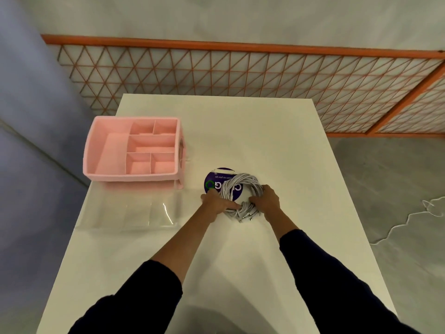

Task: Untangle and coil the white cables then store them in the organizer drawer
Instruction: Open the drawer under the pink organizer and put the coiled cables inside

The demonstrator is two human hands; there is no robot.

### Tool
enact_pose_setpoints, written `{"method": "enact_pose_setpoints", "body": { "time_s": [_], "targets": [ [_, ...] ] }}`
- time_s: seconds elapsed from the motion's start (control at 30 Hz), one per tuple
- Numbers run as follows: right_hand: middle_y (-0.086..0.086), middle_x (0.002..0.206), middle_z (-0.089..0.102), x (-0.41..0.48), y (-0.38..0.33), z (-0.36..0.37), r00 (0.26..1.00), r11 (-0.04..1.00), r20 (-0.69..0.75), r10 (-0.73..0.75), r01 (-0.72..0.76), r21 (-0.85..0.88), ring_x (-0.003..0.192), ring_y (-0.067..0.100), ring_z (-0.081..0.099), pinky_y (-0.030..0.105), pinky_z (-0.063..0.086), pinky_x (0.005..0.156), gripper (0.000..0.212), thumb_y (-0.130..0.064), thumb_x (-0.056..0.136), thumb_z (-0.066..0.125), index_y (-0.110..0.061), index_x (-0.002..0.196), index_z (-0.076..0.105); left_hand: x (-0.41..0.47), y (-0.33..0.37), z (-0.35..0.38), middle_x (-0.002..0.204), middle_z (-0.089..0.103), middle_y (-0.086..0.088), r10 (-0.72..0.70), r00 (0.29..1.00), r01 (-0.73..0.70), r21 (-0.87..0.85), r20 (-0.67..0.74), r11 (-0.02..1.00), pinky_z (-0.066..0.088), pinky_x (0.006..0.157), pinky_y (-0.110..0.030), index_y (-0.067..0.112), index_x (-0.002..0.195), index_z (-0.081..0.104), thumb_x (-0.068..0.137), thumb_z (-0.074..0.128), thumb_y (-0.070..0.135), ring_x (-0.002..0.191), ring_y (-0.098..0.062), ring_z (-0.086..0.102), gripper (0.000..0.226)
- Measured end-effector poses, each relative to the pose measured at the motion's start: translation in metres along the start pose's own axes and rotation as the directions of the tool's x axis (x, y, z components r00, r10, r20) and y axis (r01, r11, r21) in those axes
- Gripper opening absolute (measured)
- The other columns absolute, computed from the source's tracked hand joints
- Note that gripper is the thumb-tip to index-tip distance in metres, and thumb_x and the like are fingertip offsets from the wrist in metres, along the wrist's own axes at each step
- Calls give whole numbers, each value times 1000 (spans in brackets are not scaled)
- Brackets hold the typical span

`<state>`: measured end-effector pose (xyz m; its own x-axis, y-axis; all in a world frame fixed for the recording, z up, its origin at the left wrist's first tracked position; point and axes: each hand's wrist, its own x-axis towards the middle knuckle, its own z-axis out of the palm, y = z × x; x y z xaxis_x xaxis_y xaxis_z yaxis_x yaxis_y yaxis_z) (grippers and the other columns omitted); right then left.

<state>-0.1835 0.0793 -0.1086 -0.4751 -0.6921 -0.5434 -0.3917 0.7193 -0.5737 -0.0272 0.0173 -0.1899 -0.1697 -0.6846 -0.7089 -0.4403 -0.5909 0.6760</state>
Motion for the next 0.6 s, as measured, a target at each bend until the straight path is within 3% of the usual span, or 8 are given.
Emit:
{"method": "enact_pose_setpoints", "body": {
  "time_s": [0.07,0.17,0.3,0.47,0.5,0.6],
  "targets": [
    [18,118,60,-4,-1,-1,999,996,34,36,-38,81,106,35,60,39,52,86,44,-13,83,67,-3,122,52,-21,10,-6,124,55,-11,65,998,-64,99,-11,993,55,91,-40,9,123,57,-6,88,55,109,-25,59,141],
    [21,110,63,-11,-4,-1,997,992,67,37,-45,115,95,34,63,49,54,85,38,-9,82,68,1,115,55,-51,28,-20,125,55,-10,119,992,-122,184,29,975,52,96,-38,12,122,59,-8,84,61,114,-24,55,140],
    [21,95,63,-33,-27,4,994,992,105,-42,29,121,82,32,63,51,56,81,26,-4,82,66,5,106,59,-88,46,-54,123,59,-13,143,986,-158,231,83,960,49,99,-39,12,108,63,10,87,54,119,-25,51,109],
    [30,102,65,-58,-68,25,973,987,168,-159,153,50,92,43,66,54,55,82,30,-7,84,65,8,110,60,-118,45,-114,113,67,-17,116,981,-130,83,159,988,55,92,-39,-2,117,58,21,99,41,103,-26,66,113],
    [28,101,66,-64,-76,31,966,985,193,-171,168,32,91,41,67,53,55,84,30,-9,85,65,8,109,59,-130,44,-127,113,67,-18,103,979,-113,44,178,993,55,91,-37,-4,119,56,29,99,35,102,-26,67,108],
    [21,88,62,-79,-95,50,948,983,264,-180,181,21,81,32,63,48,53,85,18,-10,88,65,2,97,57,-146,35,-156,101,68,-19,91,965,-77,-66,246,995,57,83,-27,-11,115,59,70,83,6,89,-23,68,53]
  ]
}}
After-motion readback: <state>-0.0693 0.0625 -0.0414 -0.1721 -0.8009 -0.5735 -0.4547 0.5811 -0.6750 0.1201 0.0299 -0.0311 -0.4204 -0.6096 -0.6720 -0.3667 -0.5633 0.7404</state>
